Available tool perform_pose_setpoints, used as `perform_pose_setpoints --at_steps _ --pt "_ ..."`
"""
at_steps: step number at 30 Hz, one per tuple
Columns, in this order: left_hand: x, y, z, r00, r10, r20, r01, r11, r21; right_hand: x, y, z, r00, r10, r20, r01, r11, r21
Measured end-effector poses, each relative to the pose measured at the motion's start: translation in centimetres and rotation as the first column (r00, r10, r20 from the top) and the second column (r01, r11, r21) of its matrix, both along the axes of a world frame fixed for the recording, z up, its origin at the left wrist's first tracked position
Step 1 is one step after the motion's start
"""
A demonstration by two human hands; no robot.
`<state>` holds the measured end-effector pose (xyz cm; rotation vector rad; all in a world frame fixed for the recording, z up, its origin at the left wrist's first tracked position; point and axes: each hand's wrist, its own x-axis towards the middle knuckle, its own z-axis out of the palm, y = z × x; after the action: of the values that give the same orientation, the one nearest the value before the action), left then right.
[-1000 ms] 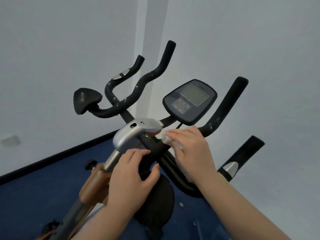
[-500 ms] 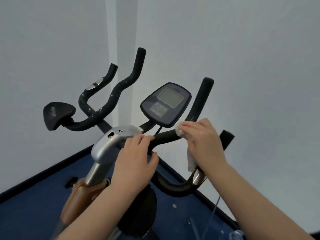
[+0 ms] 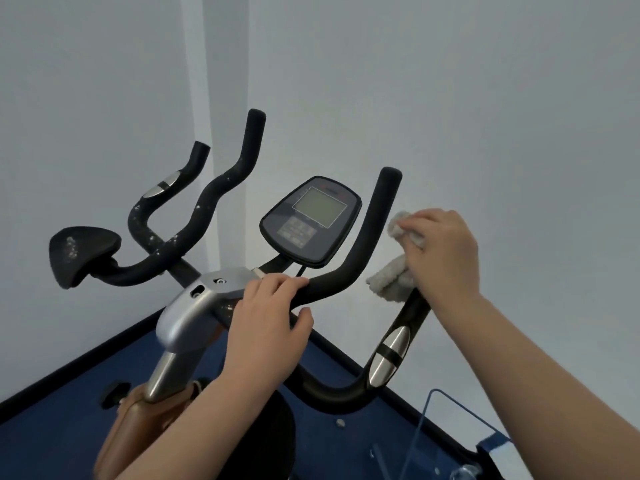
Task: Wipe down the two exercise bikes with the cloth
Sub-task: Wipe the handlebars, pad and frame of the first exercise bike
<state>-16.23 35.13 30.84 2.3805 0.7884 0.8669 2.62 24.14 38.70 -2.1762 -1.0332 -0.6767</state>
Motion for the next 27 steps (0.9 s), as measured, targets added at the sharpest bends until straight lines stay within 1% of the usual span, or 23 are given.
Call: perform_pose_setpoints --at_steps 1,2,3,4,5,6,8,9,10,12,14,15,18,21,23,24,25,27 --pt "0.0 0.0 -0.1 1.000 0.000 0.005 0.000 1.000 -0.001 -0.6 0.4 0.1 0.998 0.068 0.012 -0.068 0.997 0.030" --pt "0.0 0.0 -0.1 1.000 -0.001 0.007 0.001 1.000 -0.004 -1.4 1.2 -0.1 0.987 0.161 0.000 -0.161 0.987 0.005" --pt "0.0 0.0 -0.2 1.000 -0.003 0.008 0.004 1.000 -0.008 -2.2 1.9 -0.7 0.973 0.228 -0.038 -0.230 0.972 -0.057" --pt "-0.1 0.0 -0.2 1.000 -0.009 0.008 0.009 1.000 -0.007 -2.7 2.4 -1.3 0.965 0.252 -0.076 -0.259 0.959 -0.114" --pt "-0.1 0.0 -0.2 1.000 -0.015 0.006 0.015 1.000 -0.003 -2.7 2.7 -1.7 0.970 0.228 -0.089 -0.240 0.958 -0.156" --pt "-0.1 -0.1 -0.2 1.000 -0.019 0.005 0.019 1.000 -0.002 -2.2 2.6 -1.8 0.985 0.163 -0.065 -0.172 0.966 -0.191" --pt "-0.1 0.2 -0.3 1.000 -0.016 0.015 0.016 1.000 -0.013 -1.1 1.9 -1.2 0.999 0.038 0.020 -0.032 0.971 -0.235" --pt "0.0 0.4 -0.3 1.000 -0.013 0.026 0.014 1.000 -0.025 -0.6 1.4 -0.6 0.999 0.010 0.032 -0.003 0.978 -0.209" --pt "0.2 0.6 -0.2 0.999 -0.013 0.036 0.014 0.999 -0.042 -0.2 0.9 0.4 0.999 0.002 0.032 0.003 0.990 -0.143" --pt "1.0 1.0 0.2 0.999 -0.022 0.048 0.026 0.996 -0.082 0.3 0.5 3.2 0.998 0.040 0.038 -0.041 0.999 0.029" --pt "2.5 1.1 0.9 0.997 -0.061 0.054 0.066 0.994 -0.091 0.8 1.3 6.1 0.993 0.109 0.049 -0.114 0.987 0.116" --pt "3.3 0.9 1.2 0.995 -0.084 0.060 0.089 0.992 -0.091 1.0 2.0 7.3 0.989 0.148 0.031 -0.150 0.983 0.109" --pt "4.7 0.6 1.3 0.988 -0.123 0.098 0.132 0.987 -0.092 1.2 4.1 8.3 0.977 0.192 -0.095 -0.196 0.980 -0.034" --pt "4.6 1.1 0.6 0.981 -0.133 0.143 0.149 0.983 -0.108 2.0 2.9 7.4 0.987 0.090 -0.134 -0.103 0.990 -0.094" --pt "4.5 1.4 0.4 0.977 -0.144 0.158 0.161 0.982 -0.099 2.9 0.8 7.1 0.983 0.018 -0.182 -0.036 0.995 -0.095" --pt "4.6 1.4 0.4 0.976 -0.147 0.160 0.162 0.983 -0.089 3.2 0.1 7.1 0.976 0.001 -0.219 -0.009 0.999 -0.039" --pt "4.7 1.3 0.4 0.976 -0.145 0.161 0.160 0.984 -0.082 3.3 -0.1 7.2 0.967 0.010 -0.254 0.007 0.998 0.063" --pt "4.7 1.3 0.4 0.977 -0.141 0.158 0.155 0.984 -0.083 2.8 1.4 7.1 0.939 0.119 -0.322 -0.029 0.962 0.272"
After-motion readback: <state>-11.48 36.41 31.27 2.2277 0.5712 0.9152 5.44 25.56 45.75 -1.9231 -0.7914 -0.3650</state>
